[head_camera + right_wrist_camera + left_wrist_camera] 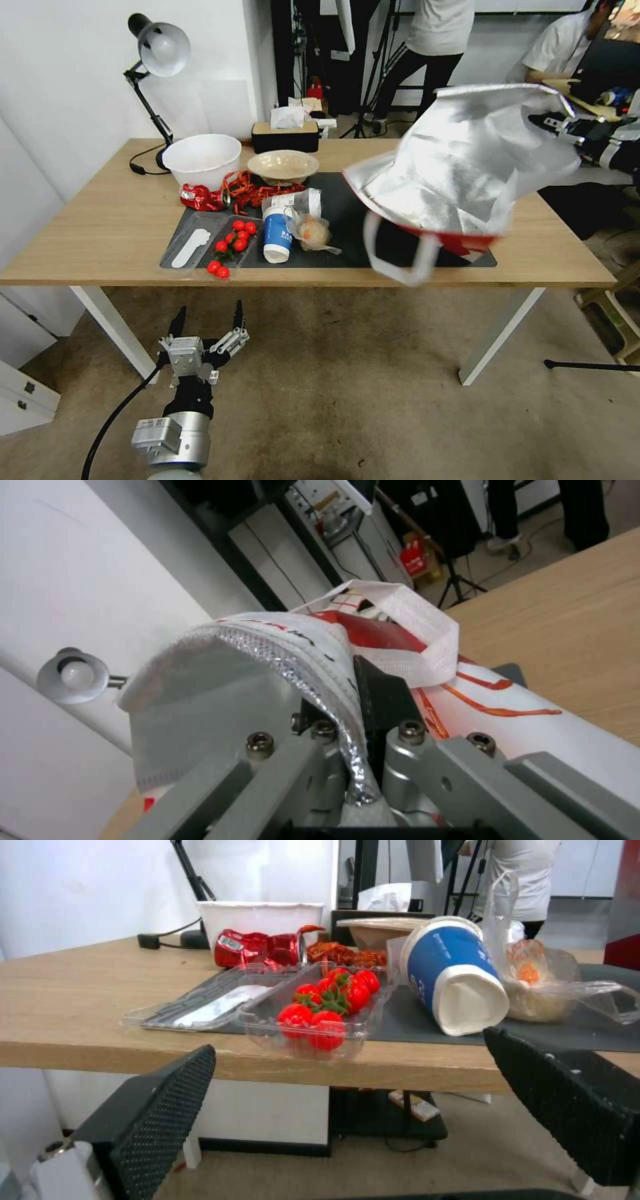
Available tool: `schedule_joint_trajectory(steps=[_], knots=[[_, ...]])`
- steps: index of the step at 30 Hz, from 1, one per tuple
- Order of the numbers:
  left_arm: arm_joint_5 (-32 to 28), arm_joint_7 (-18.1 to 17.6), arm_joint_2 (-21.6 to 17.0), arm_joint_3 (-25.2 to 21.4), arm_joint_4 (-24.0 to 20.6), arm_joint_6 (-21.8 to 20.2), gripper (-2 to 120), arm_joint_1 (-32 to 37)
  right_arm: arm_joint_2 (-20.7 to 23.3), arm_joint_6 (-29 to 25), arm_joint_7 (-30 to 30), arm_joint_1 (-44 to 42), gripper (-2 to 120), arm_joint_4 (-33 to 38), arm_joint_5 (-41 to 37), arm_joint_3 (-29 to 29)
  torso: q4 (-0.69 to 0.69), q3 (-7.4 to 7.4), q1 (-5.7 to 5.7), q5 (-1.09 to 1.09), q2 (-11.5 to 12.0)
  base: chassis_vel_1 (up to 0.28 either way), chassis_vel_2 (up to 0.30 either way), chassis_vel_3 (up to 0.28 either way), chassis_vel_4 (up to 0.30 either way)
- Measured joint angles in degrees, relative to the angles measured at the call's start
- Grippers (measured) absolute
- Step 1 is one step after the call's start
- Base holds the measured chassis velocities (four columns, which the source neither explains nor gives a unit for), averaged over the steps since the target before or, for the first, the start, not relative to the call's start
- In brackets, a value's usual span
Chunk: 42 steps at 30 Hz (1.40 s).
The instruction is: Pick up the food delivery bag from the floor and place it on the table.
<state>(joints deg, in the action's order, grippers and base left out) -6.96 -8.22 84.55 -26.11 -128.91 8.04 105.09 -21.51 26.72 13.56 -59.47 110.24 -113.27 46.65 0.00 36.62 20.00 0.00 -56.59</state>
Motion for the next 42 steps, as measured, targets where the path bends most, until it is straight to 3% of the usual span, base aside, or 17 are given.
schedule_joint_trajectory(steps=[13, 22, 32, 42], knots=[[1.2, 0.1, 0.3, 0.7, 0.4, 0.1, 100, 0.2, 1.5, 0.3, -3.3, 2.3, 0, -5.1, 0.7, -3.1, 0.0, 0.0, 0.0, 0.0, 0.0, 0.0, 0.0, 0.0, 0.0], [1.9, 0.2, 0.7, 1.2, 0.6, 0.2, 100, 0.2, 2.3, 0.0, -11.2, 4.5, 0, -9.3, 2.8, -6.7, -0.01, 0.0, 0.0, 0.0, 0.0, 0.0, 0.0, 0.0, 0.0], [1.7, 0.2, 0.3, 1.1, 0.8, 0.3, 100, -0.1, 1.1, -0.2, -16.0, 13.7, 0, -12.5, 4.3, -15.3, 0.0, 0.0, 0.0, 0.0, 0.0, 0.0, 0.0, 0.0, 0.0], [1.3, 0.1, -0.3, 1.0, 2.0, 0.3, 100, -0.9, -2.6, -0.7, -12.8, 18.5, 0, -13.9, 5.5, -19.9, 0.01, 0.0, 0.0, 0.0, 0.0, 0.0, 0.0, 0.0, 0.0]])
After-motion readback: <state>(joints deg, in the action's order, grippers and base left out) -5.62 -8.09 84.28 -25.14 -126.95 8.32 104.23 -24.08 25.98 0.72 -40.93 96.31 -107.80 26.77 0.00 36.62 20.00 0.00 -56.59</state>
